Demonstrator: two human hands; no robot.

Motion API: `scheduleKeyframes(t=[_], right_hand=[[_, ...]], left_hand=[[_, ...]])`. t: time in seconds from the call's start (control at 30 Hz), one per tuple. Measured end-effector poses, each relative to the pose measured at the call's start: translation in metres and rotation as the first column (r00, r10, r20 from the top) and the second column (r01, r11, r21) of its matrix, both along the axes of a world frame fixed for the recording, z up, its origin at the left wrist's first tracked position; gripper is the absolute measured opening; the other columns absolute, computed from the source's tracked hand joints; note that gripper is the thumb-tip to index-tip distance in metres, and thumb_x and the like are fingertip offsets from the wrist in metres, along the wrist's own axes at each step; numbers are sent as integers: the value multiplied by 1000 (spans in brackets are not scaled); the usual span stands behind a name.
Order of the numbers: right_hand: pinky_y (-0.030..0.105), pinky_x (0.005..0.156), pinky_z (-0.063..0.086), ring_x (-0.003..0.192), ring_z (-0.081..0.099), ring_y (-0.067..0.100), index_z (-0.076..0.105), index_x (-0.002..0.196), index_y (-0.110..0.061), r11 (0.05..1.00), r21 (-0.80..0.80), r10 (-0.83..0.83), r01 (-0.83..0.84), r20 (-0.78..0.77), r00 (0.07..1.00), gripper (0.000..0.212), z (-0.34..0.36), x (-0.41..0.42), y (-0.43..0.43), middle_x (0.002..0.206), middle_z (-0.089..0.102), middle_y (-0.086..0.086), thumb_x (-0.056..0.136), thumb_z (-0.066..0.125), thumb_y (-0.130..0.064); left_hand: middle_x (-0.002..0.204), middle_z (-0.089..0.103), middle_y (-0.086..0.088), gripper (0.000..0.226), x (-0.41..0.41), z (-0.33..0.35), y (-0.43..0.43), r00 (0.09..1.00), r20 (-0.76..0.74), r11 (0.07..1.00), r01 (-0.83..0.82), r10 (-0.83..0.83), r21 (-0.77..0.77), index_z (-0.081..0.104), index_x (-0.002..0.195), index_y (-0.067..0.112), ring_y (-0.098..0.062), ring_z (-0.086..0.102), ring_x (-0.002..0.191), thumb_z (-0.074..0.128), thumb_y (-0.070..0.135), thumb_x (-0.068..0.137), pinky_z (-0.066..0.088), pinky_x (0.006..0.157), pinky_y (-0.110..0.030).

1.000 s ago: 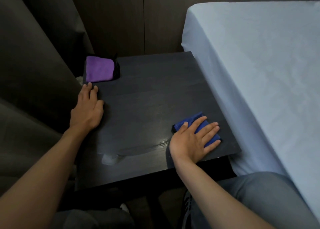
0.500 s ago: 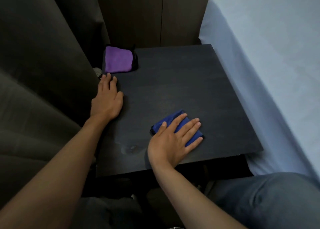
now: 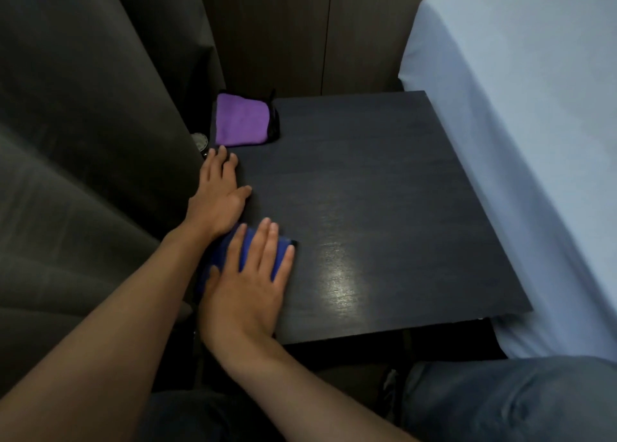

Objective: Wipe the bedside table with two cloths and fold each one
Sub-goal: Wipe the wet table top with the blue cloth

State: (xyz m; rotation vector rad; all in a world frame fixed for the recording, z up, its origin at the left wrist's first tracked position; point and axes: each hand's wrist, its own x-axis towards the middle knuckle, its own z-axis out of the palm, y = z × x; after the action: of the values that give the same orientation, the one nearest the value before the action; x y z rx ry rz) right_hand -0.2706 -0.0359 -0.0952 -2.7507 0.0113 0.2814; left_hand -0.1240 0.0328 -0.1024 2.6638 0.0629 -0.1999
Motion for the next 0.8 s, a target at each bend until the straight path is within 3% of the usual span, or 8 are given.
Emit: scheduleKeyframes(t=[0.07,0.17,0.27,0.37,0.57,0.8], right_hand=[[55,114,-21,143,-38,31,-15,155,-16,995,-29,97,-97,-24,995,70,4,-1,-1,156,-36,20,105,25,-43],[53,117,-18,148,-29,28,-2,158,-20,944,-77,325,-320,60,944,66,0,-8,-18,163,-20,17,104,25,-45],[50,120,-10,153,-12,25,19,158,-24,842,-78,539,-534,149,829,62,-4,-11,-42,167,0,14,101,33,-45],[50,122,-2,153,1,24,27,155,-29,735,-104,676,-670,192,712,61,-8,-10,-62,166,12,10,97,33,-44],[45,123,5,153,10,22,27,155,-33,584,-202,810,-786,196,552,60,-10,-12,-129,166,18,7,97,42,-37],[45,123,8,154,5,21,21,157,-34,595,-250,799,-764,90,594,59,-5,-13,-240,167,9,4,100,36,-37]], left_hand=[[167,-5,-2,70,1,2,2,1000,-15,1000,7,-7,-11,13,157,15,-18,-11,151,49,33,99,7,122,-49],[167,-7,0,72,2,2,2,999,-34,1000,11,-12,-27,11,157,16,-17,-13,151,49,34,99,5,122,-49],[167,-8,1,72,2,1,2,999,-43,1000,11,-12,-26,9,157,17,-17,-13,151,49,35,99,6,122,-50],[167,-7,1,72,0,0,1,1000,-23,1000,4,-4,-23,10,158,17,-16,-12,151,48,35,100,7,121,-50],[167,-2,1,68,-2,-3,0,1000,28,1000,5,-5,20,14,157,17,-15,-8,151,47,35,101,8,120,-47],[167,2,-1,66,-3,-8,3,996,81,998,24,-28,60,16,157,15,-15,-5,152,46,34,101,9,120,-46]])
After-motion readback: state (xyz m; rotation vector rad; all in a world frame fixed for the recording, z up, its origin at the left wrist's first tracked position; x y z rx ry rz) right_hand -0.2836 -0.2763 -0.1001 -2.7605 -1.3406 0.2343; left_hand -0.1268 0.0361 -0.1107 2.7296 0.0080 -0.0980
